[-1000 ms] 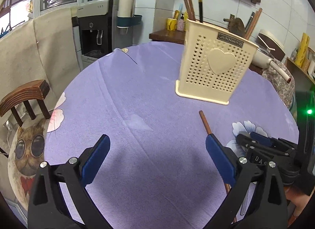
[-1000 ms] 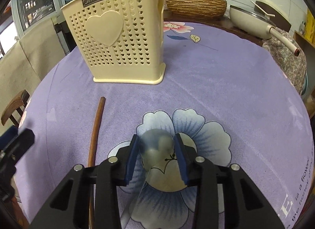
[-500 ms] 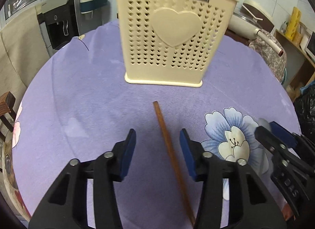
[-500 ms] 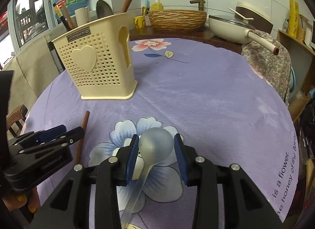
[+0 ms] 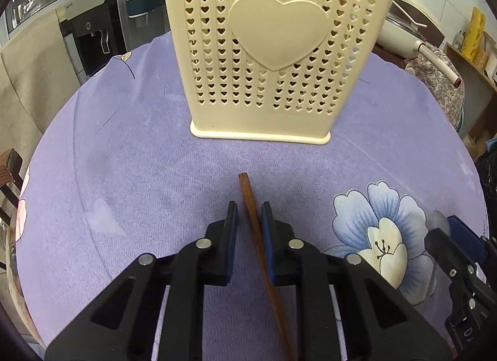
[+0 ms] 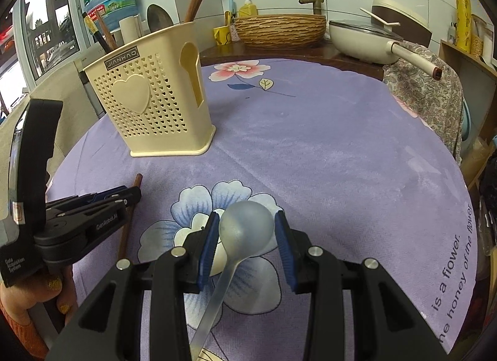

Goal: Organize utensils
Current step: 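Lift the translucent spoon and wooden chopstick and lower them into the cream holder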

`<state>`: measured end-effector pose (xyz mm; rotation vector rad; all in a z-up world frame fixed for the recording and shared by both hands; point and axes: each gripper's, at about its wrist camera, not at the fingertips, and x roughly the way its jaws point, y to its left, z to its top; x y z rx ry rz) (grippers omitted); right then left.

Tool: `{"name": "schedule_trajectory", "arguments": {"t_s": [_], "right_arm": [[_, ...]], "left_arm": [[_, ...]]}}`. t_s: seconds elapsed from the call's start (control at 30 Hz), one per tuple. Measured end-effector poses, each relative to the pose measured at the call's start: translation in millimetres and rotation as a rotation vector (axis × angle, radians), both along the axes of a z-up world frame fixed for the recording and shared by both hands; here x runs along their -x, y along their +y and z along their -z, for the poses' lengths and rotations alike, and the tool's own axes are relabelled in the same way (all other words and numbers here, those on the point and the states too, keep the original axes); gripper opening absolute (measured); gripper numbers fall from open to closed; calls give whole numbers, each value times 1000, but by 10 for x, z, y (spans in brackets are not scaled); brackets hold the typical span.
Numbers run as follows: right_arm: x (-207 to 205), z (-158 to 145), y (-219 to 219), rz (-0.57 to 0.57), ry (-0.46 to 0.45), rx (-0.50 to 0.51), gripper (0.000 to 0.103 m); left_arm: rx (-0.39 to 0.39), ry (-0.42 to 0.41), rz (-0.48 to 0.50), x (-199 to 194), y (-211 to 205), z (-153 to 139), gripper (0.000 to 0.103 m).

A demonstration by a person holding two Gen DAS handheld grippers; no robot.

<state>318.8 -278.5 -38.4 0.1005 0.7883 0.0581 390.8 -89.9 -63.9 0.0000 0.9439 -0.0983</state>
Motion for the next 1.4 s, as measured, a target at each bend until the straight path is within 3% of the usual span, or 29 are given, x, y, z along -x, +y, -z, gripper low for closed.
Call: {"name": "schedule_trajectory", "arguments": {"t_s": [0.13, 0.43, 0.6, 0.83, 1.0, 1.2, 1.4], "right_arm": [[10, -3, 8, -4, -4, -1, 36], [33, -61, 12, -30, -30, -20, 36], [80, -231, 23, -60, -90, -27, 36], [310, -658, 47, -107, -200, -10, 36], [486, -892, 100, -139, -249, 16, 36], [552, -1005, 151, -164, -271, 44, 35], [579, -997, 226, -169, -268, 59, 35]], "left_arm": [[9, 8, -4, -43, 17, -8, 10], [94, 14, -10, -53, 144, -69, 9], [133, -83, -9, 125, 244, -428, 9], [159, -329, 31, 694, 368, -1250, 8], [136, -450, 33, 1046, 408, -1567, 7], [154, -518, 19, 1208, 505, -1749, 7], [159, -525, 8, 1217, 560, -1751, 7]]}}
